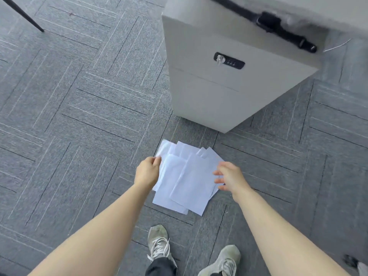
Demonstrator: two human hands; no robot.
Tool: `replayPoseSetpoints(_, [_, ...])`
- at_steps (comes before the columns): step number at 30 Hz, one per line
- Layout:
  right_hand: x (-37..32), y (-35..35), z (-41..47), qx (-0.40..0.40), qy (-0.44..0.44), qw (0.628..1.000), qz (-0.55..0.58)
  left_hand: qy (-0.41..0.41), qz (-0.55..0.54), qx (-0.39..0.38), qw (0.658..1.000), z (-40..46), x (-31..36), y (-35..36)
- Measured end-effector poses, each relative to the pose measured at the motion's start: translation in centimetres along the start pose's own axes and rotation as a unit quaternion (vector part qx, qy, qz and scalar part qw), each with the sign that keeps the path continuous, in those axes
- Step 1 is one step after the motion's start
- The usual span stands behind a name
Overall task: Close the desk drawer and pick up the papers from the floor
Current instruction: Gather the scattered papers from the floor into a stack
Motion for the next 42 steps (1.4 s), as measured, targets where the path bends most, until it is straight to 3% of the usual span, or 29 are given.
replayPoseSetpoints(4, [11.8,1.0,8.8,0.018,0.078,0.997,-0.025,-0.063,0.01,-0.036,0.997,6.7,-10.6,5.9])
replayPoseSetpoints(9, [22.2,-0.3,21.1,0.107,0.086,0.99,-0.045,-0.064,0.026,-0.035,0.997,18.0,-18.4,11.5])
replayPoseSetpoints(13, [26.7,-2.6,29.6,0.234,0.078,0.969,-0.024,-0.039,0.068,0.026,0.997,25.9,-22.4,14.1])
replayPoseSetpoints(16, [28.1,-3.1,31.7,0.313,0.095,0.945,-0.025,-0.051,0.07,0.075,0.993,28.8,-23.6,15.0])
replayPoseSetpoints(19, [28.2,-2.7,32.2,0.361,0.051,0.93,-0.041,-0.052,0.06,0.131,0.988,29.5,-23.5,14.8])
replayPoseSetpoints(22, [27.1,-0.3,32.7,0.325,0.005,0.941,-0.098,-0.04,0.049,0.138,0.988,29.1,-23.2,15.2])
replayPoseSetpoints(25, [25.9,3.1,32.9,0.293,-0.036,0.949,-0.106,-0.032,0.025,0.098,0.994,27.8,-23.0,17.8])
replayPoseSetpoints(28, [25.6,5.3,33.1,0.283,-0.031,0.958,-0.038,-0.015,-0.069,0.061,0.996,26.9,-23.4,19.7])
replayPoseSetpoints(31, [26.3,4.1,32.7,0.321,-0.013,0.946,-0.052,0.022,-0.194,-0.041,0.98,26.8,-24.4,20.4])
replayPoseSetpoints(33, [27.0,2.5,32.5,0.352,0.013,0.931,-0.092,0.039,-0.173,-0.108,0.978,26.4,-25.1,20.9])
replayPoseSetpoints(36, [27.6,1.3,32.6,0.359,0.032,0.93,-0.076,0.045,-0.143,-0.131,0.98,25.7,-25.3,22.3])
replayPoseSetpoints(38, [27.0,1.7,33.1,0.331,0.001,0.941,-0.067,0.056,-0.177,-0.137,0.973,25.9,-24.2,23.4])
replayPoseSetpoints(42, [26.2,3.4,34.4,0.214,-0.044,0.974,-0.052,0.101,-0.142,-0.142,0.974,26.2,-20.8,24.6])
Point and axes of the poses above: each hand's wrist, its own z-axis towards the middle knuckle, its own y-axis out of the palm, x = y × z, the point moved 7 cm from there along z, towards the middle knuckle, and after that the axes turned 9 degrees about -x, right-handed, at the moved point
